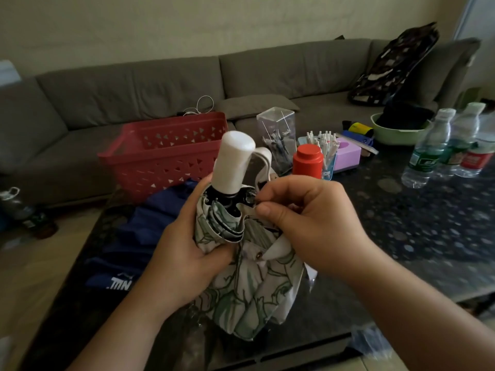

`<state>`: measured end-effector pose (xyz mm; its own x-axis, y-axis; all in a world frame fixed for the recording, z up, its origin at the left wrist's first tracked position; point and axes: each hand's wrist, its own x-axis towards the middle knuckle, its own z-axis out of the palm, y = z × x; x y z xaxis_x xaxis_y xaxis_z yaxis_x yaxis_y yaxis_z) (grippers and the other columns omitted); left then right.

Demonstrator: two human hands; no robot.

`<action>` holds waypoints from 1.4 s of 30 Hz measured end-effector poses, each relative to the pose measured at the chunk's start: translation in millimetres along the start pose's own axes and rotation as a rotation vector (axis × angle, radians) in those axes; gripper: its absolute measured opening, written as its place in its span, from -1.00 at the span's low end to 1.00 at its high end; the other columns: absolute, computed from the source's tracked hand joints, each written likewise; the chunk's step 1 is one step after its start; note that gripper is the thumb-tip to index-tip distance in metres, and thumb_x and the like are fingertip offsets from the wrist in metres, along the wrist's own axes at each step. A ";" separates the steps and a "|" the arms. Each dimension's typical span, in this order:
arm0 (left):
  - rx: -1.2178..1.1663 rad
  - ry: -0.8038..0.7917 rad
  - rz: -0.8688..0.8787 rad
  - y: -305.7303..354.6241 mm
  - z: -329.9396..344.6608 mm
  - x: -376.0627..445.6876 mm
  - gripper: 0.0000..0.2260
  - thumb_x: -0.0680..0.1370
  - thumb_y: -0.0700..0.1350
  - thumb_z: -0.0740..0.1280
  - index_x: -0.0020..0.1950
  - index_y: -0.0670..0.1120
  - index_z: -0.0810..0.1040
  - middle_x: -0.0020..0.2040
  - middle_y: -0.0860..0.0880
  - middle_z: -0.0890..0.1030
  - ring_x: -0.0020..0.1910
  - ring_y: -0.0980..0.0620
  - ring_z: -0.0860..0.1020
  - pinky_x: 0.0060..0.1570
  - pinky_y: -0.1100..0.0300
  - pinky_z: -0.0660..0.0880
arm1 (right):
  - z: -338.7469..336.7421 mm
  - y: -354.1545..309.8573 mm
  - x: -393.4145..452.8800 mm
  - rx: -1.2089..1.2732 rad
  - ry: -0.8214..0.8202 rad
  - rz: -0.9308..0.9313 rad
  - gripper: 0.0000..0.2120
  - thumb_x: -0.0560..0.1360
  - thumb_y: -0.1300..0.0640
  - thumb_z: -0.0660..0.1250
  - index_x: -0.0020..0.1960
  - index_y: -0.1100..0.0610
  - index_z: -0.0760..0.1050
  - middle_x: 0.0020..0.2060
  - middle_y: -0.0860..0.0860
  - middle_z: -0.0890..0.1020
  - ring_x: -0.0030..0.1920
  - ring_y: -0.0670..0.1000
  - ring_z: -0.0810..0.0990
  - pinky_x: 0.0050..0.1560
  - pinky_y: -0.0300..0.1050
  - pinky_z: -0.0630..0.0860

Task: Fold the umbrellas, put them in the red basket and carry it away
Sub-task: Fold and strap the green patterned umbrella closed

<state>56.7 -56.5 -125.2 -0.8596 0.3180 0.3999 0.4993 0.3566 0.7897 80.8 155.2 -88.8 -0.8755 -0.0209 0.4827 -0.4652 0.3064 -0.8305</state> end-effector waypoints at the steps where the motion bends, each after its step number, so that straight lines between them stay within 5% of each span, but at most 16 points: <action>1: -0.011 0.001 -0.005 0.0 1.3 -0.4 -0.27 0.47 -0.28 0.56 0.55 0.12 0.39 0.26 0.24 0.66 0.27 0.21 0.63 0.18 0.33 0.56 | -1.2 -0.2 2.0 -0.029 -0.011 -0.012 -0.74 0.48 0.22 0.55 -0.13 -0.16 0.66 -0.21 -0.18 0.72 -0.19 -0.15 0.70 -0.13 -0.28 0.62; 6: -0.070 0.010 -0.067 5.4 8.2 -3.1 -0.15 0.16 -0.09 0.64 0.38 0.31 0.42 0.12 0.36 0.68 0.13 0.35 0.65 0.00 0.49 0.52 | -2.1 -0.3 8.6 -0.129 -0.012 -0.056 -0.76 0.45 0.18 0.58 -0.18 -0.15 0.64 -0.22 -0.11 0.66 -0.22 -0.06 0.60 -0.18 -0.23 0.56; 9: 0.012 0.023 -0.051 0.3 12.7 -2.6 -0.08 0.22 -0.20 0.71 0.32 0.51 0.40 0.15 0.41 0.65 0.13 0.38 0.63 0.02 0.47 0.53 | 3.1 0.3 10.5 -0.174 -0.021 -0.089 -0.74 0.42 0.17 0.60 -0.19 -0.17 0.63 -0.25 -0.12 0.59 -0.20 -0.11 0.58 -0.17 -0.35 0.46; 12: 0.037 0.072 -0.050 -5.0 15.8 -3.6 -0.13 0.28 -0.20 0.70 0.44 0.31 0.41 0.19 0.35 0.65 0.15 0.31 0.65 0.09 0.31 0.56 | 6.6 0.4 11.2 -0.217 -0.045 -0.135 -0.82 0.42 0.16 0.60 -0.11 -0.10 0.70 -0.22 -0.16 0.56 -0.15 -0.12 0.58 -0.14 -0.34 0.46; 16: 0.090 0.171 0.000 -2.8 14.0 -5.3 -0.21 0.31 -0.25 0.67 0.44 0.17 0.45 0.13 0.46 0.62 0.12 0.44 0.60 0.02 0.55 0.48 | -15.9 -1.1 13.5 -0.146 -0.058 -0.141 -0.81 0.51 0.16 0.52 0.03 -0.11 0.72 -0.13 -0.10 0.70 -0.10 -0.03 0.67 -0.02 -0.09 0.63; 19: 0.095 0.219 0.018 -1.5 8.2 -6.9 -0.23 0.28 -0.27 0.68 0.41 0.04 0.48 0.12 0.48 0.61 0.14 0.46 0.59 0.05 0.57 0.45 | -45.2 -1.0 17.1 -0.026 0.045 -0.091 -0.82 0.53 0.19 0.49 -0.04 -0.10 0.70 -0.15 -0.03 0.74 -0.15 0.11 0.69 -0.06 0.07 0.67; 22: 0.064 0.206 -0.002 2.9 4.3 -6.0 -0.23 0.23 -0.32 0.70 0.28 0.17 0.46 0.05 0.50 0.62 0.07 0.49 0.59 -0.03 0.59 0.46 | -58.8 0.9 14.9 -0.041 0.019 -0.096 -0.89 0.49 0.13 0.51 -0.06 -0.08 0.70 -0.15 -0.05 0.74 -0.14 0.06 0.71 -0.05 0.02 0.70; 29: -0.011 0.160 0.004 1.6 2.4 -8.2 -0.27 0.18 -0.13 0.67 0.32 0.07 0.54 0.10 0.31 0.69 0.12 0.29 0.67 0.01 0.47 0.54 | -74.3 7.3 11.6 -0.217 -0.103 -0.087 -0.87 0.48 0.10 0.54 -0.07 -0.15 0.70 -0.15 -0.16 0.72 -0.12 -0.09 0.70 -0.11 -0.26 0.57; 35: 0.010 0.141 0.029 -4.5 -4.7 -5.9 -0.30 0.18 -0.20 0.71 0.30 -0.19 0.61 0.15 0.17 0.72 0.13 0.22 0.69 0.04 0.43 0.56 | -88.5 4.9 8.2 -0.247 -0.255 0.019 -0.80 0.36 -0.11 0.49 -0.02 -0.20 0.70 -0.12 -0.15 0.74 -0.09 -0.05 0.71 -0.01 0.07 0.68; 38: 0.017 0.138 0.024 -2.5 -4.8 -7.0 -0.29 0.17 -0.11 0.68 0.29 -0.20 0.60 0.14 0.19 0.71 0.12 0.24 0.69 0.03 0.44 0.55 | -79.2 8.0 6.9 -0.251 -0.266 0.004 -0.81 0.40 -0.02 0.53 -0.04 -0.27 0.68 -0.11 -0.23 0.74 -0.06 -0.13 0.71 0.00 -0.13 0.67; 42: 0.008 0.094 0.005 3.8 1.4 -7.2 -0.23 0.21 -0.26 0.70 0.38 -0.02 0.54 0.15 0.27 0.70 0.15 0.27 0.67 0.05 0.46 0.54 | -64.5 7.5 5.9 -0.229 -0.227 -0.018 -0.77 0.45 0.16 0.56 -0.10 -0.19 0.69 -0.15 -0.31 0.72 -0.08 -0.22 0.69 -0.04 -0.39 0.56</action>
<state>64.9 -56.2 -125.8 -0.8631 0.2362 0.4463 0.5044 0.3618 0.7840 80.5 218.7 -74.2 -0.8861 -0.2319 0.4013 -0.4620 0.5097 -0.7258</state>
